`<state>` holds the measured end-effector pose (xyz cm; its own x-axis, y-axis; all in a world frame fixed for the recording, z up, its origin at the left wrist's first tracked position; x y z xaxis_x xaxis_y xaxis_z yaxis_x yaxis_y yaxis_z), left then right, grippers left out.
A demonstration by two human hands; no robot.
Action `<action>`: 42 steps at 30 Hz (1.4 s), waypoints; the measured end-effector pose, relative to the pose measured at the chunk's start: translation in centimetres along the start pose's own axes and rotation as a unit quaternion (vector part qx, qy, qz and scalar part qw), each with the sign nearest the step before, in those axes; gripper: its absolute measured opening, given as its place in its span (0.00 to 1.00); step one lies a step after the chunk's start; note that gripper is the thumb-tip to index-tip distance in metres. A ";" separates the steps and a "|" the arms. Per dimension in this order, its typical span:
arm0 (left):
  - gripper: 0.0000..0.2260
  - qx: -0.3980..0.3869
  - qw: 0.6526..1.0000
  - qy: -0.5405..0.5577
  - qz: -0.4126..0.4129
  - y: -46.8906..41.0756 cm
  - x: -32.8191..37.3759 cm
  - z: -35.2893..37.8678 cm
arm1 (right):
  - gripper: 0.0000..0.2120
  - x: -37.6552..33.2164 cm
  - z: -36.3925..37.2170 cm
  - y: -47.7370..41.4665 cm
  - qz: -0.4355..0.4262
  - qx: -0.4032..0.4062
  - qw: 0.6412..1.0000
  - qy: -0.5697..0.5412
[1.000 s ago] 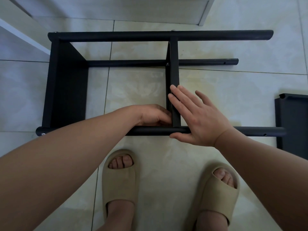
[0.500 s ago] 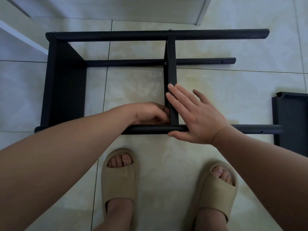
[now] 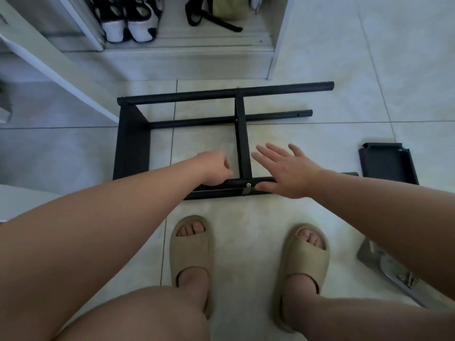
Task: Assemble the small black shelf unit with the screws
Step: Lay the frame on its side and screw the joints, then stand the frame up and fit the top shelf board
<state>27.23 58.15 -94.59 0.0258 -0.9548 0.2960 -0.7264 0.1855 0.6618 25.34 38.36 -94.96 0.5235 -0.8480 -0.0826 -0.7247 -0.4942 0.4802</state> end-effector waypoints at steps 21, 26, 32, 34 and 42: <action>0.23 0.217 0.964 -0.140 0.069 -19.9 7.3 -7.3 | 0.17 6.5 6.2 -0.2 0.024 -0.064 0.987 -0.147; 0.17 0.241 0.963 -0.088 0.082 -19.0 7.4 -8.9 | 0.15 6.5 6.1 0.4 0.021 -0.036 0.988 -0.152; 0.20 0.321 0.940 -0.033 0.108 -13.0 7.6 -12.5 | 0.14 6.3 2.3 2.7 0.030 -0.007 0.994 -0.105; 0.20 0.342 0.933 -0.013 0.111 -10.2 7.8 -14.3 | 0.15 6.2 0.3 3.7 0.035 0.014 0.997 -0.074; 0.19 0.419 0.899 0.071 0.109 0.7 7.1 -20.3 | 0.17 5.9 -8.1 8.8 0.045 0.107 0.990 0.084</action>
<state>40.86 56.23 -78.02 -0.1356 -0.8663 0.4808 -0.9854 0.0676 -0.1561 25.69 30.54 -84.18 0.5070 -0.8553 0.1067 -0.8404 -0.4630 0.2817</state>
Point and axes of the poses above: each hand's wrist, its own y-axis away from the middle knuckle, its own z-axis out of the palm, x = y × z, the point moved 3 cm from there along -y, towards the middle knuckle, and after that the axes turned 1 degree about x, right-handed, at the moved point
